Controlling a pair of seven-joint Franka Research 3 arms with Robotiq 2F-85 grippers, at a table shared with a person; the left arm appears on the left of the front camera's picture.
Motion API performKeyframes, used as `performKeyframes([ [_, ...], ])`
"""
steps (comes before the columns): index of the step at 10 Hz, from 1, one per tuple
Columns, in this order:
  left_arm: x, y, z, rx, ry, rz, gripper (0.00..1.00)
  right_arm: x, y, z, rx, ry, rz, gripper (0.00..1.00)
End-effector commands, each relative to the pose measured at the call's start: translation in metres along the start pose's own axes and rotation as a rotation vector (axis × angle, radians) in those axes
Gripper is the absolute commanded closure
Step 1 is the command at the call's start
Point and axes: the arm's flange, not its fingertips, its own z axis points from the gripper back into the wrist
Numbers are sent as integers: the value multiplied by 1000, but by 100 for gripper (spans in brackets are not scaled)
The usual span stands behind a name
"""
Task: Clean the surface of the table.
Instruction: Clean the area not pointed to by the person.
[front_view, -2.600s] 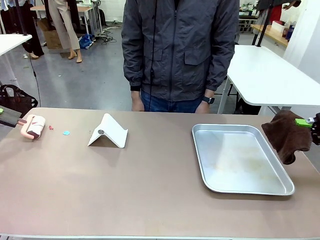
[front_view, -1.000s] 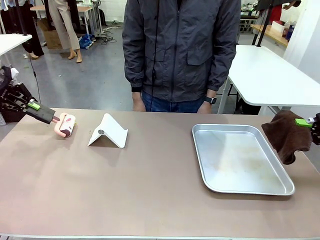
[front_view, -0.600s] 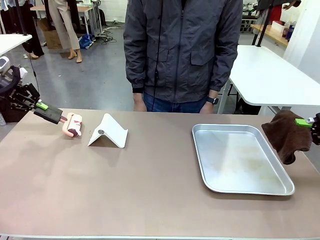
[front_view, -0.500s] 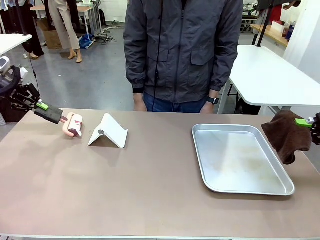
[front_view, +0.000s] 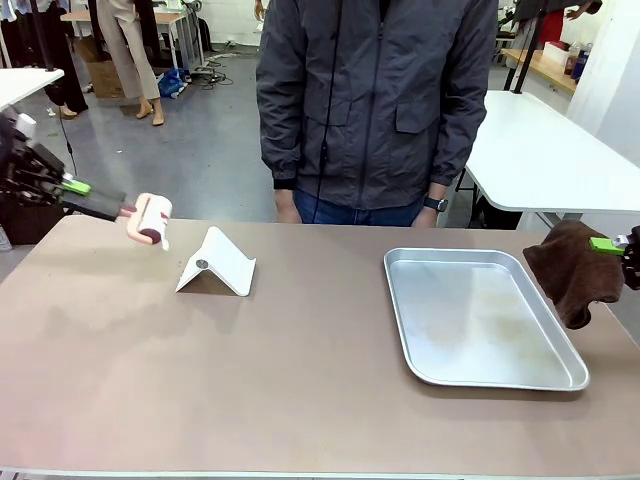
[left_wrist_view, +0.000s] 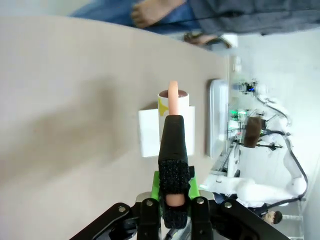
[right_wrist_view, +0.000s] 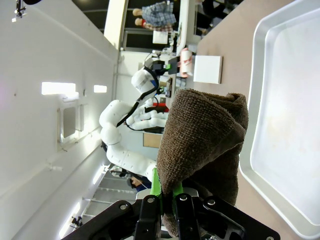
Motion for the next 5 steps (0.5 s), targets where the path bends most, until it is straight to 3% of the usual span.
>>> performKeyframes([
  [1,-27,-9,30,-77,-39,-52,78,1,5,1,20,-5,8,91],
  [3,-59,-10,60,-142,-28,-53,78,1,5,1,20,-5,8,91],
  [5,-113,4,97,-184,-72,28,78,1,5,1,20,-5,8,91],
])
